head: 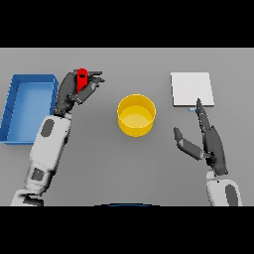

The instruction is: Pick up the red beaker and tilt it to pour out 1 green nut into yellow bowl. Pick up the yellow bowl and place it on the metallic measuring scale.

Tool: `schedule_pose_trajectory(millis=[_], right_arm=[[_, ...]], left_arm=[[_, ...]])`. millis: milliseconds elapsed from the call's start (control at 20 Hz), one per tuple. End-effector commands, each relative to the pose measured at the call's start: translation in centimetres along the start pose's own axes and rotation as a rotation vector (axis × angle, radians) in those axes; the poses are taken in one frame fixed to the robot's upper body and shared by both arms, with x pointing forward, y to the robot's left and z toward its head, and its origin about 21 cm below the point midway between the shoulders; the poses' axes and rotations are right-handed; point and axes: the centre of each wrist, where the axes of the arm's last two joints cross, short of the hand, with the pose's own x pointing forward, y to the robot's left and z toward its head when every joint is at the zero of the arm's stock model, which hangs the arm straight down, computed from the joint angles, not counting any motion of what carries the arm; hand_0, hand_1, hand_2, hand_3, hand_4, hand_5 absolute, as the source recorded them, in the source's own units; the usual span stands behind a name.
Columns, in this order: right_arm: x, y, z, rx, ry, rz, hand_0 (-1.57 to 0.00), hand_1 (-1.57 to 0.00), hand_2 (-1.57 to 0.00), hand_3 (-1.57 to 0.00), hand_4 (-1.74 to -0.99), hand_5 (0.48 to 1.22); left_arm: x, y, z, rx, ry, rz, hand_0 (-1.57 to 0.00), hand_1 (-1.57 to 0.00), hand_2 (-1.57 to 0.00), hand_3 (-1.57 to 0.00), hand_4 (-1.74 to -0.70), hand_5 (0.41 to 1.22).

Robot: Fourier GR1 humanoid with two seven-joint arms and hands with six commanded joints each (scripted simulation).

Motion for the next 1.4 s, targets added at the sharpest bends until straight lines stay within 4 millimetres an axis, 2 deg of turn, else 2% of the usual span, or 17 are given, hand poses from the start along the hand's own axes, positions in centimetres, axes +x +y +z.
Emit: schedule_pose_trajectory(millis=[0,100,200,400,700,900,950,1100,1300,1350], right_arm=[[0.2,0.0,0.0,0.002,-0.004,-0.003,0.0,0.0,0.0,0.0,-1.219,0.661],[0.3,0.3,0.0,0.001,0.0,0.002,0.0,0.0,0.0,0.0,-1.213,0.662],[0.5,-0.1,-0.2,-0.003,0.012,0.004,0.0,0.0,0.0,0.0,-1.202,0.662],[0.5,0.2,0.1,0.006,0.029,0.01,0.0,0.0,0.0,0.0,-1.186,0.66],[0.4,0.4,0.0,0.014,0.04,-0.01,0.0,0.0,0.0,0.0,-1.181,0.669],[0.7,0.4,0.0,0.01,0.035,-0.017,0.0,0.0,0.0,0.0,-1.187,0.676],[0.6,0.7,0.1,0.011,0.047,-0.021,0.0,0.0,0.0,0.0,-1.191,0.675],[0.4,0.4,0.1,0.001,0.063,-0.047,0.0,0.0,0.0,0.0,-1.195,0.671],[0.3,1.1,0.2,-0.006,0.083,-0.09,0.0,0.0,0.0,0.0,-1.206,0.639],[0.3,0.9,0.1,-0.005,0.083,-0.091,0.0,0.0,0.0,0.0,-1.212,0.631]], left_arm=[[0.1,0.1,0.0,-0.008,0.002,-0.019,-1.56,-1.56,-1.56,-1.55,-1.72,1.138],[0.2,0.2,-0.1,-0.036,0.001,-0.082,-1.56,-1.56,-1.56,-1.56,-1.73,1.138],[1.2,0.1,-0.6,-0.078,-0.001,-0.19,-1.56,-1.56,-1.56,-1.56,-1.73,1.129],[3.6,0.0,-1.5,-0.184,-0.01,-0.467,-1.57,-1.57,-1.57,-1.57,-1.74,1.125],[6.8,-2.2,-3.0,-0.333,-0.026,-0.863,-1.57,-1.57,-1.57,-1.57,-1.74,1.162],[7.7,-4.7,-3.5,-0.44,-0.044,-1.145,-1.57,-1.57,-1.57,-1.57,-1.74,1.197],[8.0,-4.8,-3.8,-0.467,-0.03,-1.216,-1.57,-1.57,-1.57,-1.57,-1.69,1.202],[8.6,-5.3,-4.5,-0.563,-0.062,-1.387,-1.57,-1.57,-1.57,-1.38,-1.71,1.211],[9.5,-7.1,-4.9,-0.663,-0.105,-1.581,-1.57,-1.57,-1.57,-1.29,-1.72,1.217],[9.8,-7.5,-5.1,-0.693,-0.12,-1.621,-1.57,-1.57,-1.57,-1.35,-1.72,1.218]])
